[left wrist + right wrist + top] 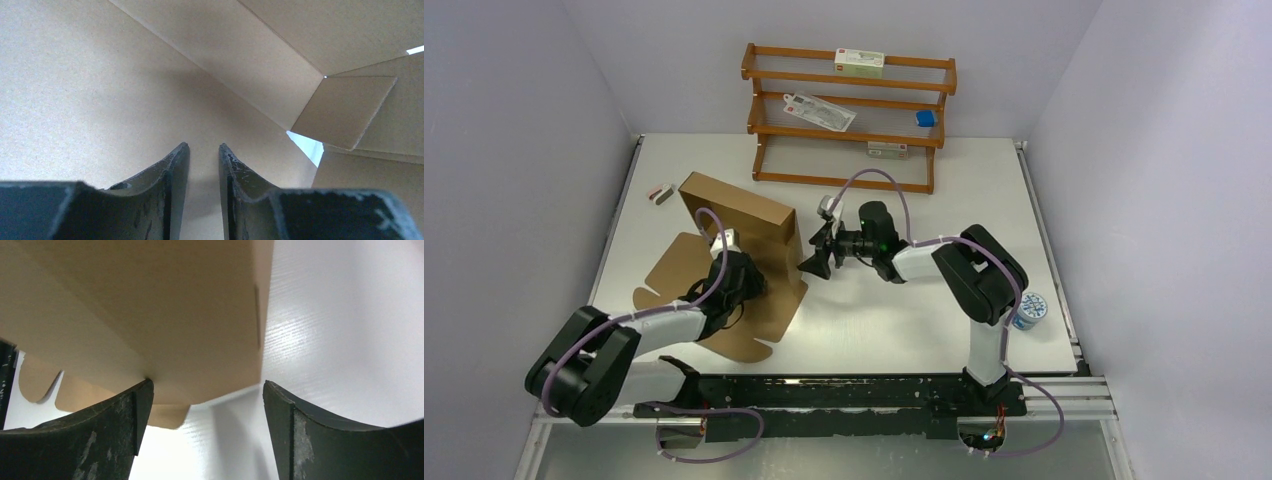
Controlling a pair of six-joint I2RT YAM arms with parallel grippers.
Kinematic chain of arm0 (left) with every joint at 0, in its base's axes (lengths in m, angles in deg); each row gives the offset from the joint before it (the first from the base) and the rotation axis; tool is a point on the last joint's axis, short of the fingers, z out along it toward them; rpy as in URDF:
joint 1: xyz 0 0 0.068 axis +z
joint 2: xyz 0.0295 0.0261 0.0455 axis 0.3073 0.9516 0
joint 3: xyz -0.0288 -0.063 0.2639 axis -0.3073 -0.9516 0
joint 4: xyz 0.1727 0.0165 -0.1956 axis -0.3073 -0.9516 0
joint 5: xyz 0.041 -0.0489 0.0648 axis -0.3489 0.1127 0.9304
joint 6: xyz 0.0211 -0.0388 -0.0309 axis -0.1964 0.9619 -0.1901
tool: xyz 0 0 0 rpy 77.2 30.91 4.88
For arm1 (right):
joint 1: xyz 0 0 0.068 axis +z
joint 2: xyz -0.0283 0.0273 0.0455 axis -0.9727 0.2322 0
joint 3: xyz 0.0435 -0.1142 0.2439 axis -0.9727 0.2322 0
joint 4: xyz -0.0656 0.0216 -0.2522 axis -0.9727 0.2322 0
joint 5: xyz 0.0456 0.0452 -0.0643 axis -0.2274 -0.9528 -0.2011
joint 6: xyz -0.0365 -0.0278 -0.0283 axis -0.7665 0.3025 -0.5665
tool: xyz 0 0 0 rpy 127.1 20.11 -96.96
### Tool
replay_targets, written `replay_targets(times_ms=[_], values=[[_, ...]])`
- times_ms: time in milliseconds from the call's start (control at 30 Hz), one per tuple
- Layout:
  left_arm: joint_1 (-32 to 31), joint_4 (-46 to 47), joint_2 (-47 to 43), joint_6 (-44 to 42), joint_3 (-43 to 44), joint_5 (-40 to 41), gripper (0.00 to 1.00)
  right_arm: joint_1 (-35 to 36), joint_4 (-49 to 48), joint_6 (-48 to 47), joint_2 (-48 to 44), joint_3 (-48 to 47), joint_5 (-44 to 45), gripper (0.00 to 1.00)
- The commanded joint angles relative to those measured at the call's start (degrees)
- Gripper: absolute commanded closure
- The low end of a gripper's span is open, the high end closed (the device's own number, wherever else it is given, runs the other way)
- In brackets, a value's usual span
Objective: Fold the paper box
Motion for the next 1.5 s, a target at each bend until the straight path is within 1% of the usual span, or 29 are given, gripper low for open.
replay_targets(times_ms=[0, 233, 467, 667, 833, 967, 1100, 1167, 1267, 1367, 1467], values=[[0.5, -0.1, 4.3, 2.2, -0.6, -5.8, 0.66, 2.3, -1.1, -1.2, 0.9, -2.2, 2.7, 0.13], [0.5, 3.5, 6.9, 2.4, -1.4, -9.8, 0.68, 4.2, -7.0, 0.7, 0.7, -0.7, 15.4, 0.05], [0.5, 6.3, 8.7, 2.9, -1.9, -14.0, 0.70, 6.5, -11.3, 3.0, 1.2, -0.2, 27.4, 0.00], [0.4, 7.8, 9.2, 3.3, -2.8, -15.7, 0.71, 8.5, -12.5, 3.8, 2.2, -0.8, 38.1, 0.01], [0.2, 9.7, 9.5, 4.0, -3.6, -17.4, 0.72, 10.6, -13.7, 3.8, 2.8, -0.8, 46.8, 0.07], [-0.9, 11.4, 10.9, 4.3, -3.6, -18.3, 0.72, 11.4, -15.5, 3.0, 4.1, -1.3, 47.0, 0.11], [-2.7, 12.9, 13.0, 5.1, -3.6, -18.6, 0.73, 11.5, -16.3, 1.3, 6.0, -3.0, 41.9, 0.13], [-3.8, 13.3, 13.6, 5.4, -3.7, -18.2, 0.73, 11.5, -15.6, -0.5, 6.8, -4.3, 38.4, 0.13], [-5.4, 13.5, 14.1, 5.6, -3.8, -17.5, 0.73, 11.5, -14.2, -1.9, 8.0, -6.2, 35.9, 0.14], [-7.1, 13.1, 14.0, 5.9, -3.6, -16.7, 0.74, 11.5, -13.7, -2.7, 9.3, -7.6, 35.6, 0.15], [-8.6, 12.2, 13.0, 6.2, -3.7, -16.3, 0.74, 11.5, -13.4, -2.9, 10.0, -8.5, 36.8, 0.20]])
